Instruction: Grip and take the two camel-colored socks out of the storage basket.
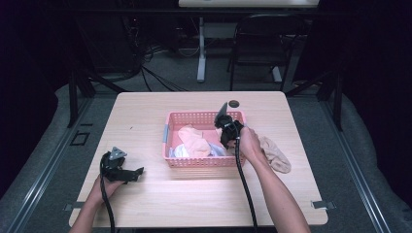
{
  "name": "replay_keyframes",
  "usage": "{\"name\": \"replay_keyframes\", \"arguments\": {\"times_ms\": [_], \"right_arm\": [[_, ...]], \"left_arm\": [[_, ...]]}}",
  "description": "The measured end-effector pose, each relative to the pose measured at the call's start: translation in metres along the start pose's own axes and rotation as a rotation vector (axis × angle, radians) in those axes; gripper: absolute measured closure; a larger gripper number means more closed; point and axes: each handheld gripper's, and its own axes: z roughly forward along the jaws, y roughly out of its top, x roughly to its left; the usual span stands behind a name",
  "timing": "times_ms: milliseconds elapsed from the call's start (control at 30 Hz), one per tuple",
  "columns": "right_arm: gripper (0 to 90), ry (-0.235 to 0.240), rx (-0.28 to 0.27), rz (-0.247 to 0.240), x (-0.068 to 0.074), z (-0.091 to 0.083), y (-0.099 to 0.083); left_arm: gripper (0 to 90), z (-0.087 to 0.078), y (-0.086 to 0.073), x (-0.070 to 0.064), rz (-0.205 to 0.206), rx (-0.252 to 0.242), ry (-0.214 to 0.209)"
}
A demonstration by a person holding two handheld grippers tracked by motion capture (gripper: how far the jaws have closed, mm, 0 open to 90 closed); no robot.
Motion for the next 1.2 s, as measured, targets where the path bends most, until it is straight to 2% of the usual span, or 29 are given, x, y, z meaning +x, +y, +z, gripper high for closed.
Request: {"name": "replay_keyframes", "arguments": {"times_ms": [67, 167, 267, 333, 633, 800, 1200], "right_arm": [[78.6, -0.001, -0.002, 0.0, -0.001, 0.001, 0.0], [84.2, 0.004, -0.011, 0.015, -0.002, 0.001, -0.002], [85.1, 0.01, -0.027, 0.011, -0.005, -0.005, -0.004], [85.2, 0.021, -0.065, 0.031, -0.005, -0.009, -0.007], [85.4, 0.034, -0.133, 0.005, -0.007, -0.047, -0.016], [85.6, 0.051, -0.184, 0.017, -0.007, -0.063, -0.02], [85.6, 0.061, -0.22, -0.02, -0.007, -0.108, -0.025]], "left_arm": [[0.1, 0.0, 0.0, 0.0, 0.0, 0.0, 0.0], [0.1, 0.0, 0.0, 0.0, 0.0, 0.0, 0.0], [0.2, 0.0, 0.0, 0.0, 0.0, 0.0, 0.0], [0.1, 0.0, 0.0, 0.0, 0.0, 0.0, 0.0], [0.1, 0.0, 0.0, 0.0, 0.0, 0.0, 0.0], [0.1, 0.0, 0.0, 0.0, 0.001, 0.004, 0.001], [0.1, 0.0, 0.0, 0.0, 0.001, 0.003, 0.001]]}}
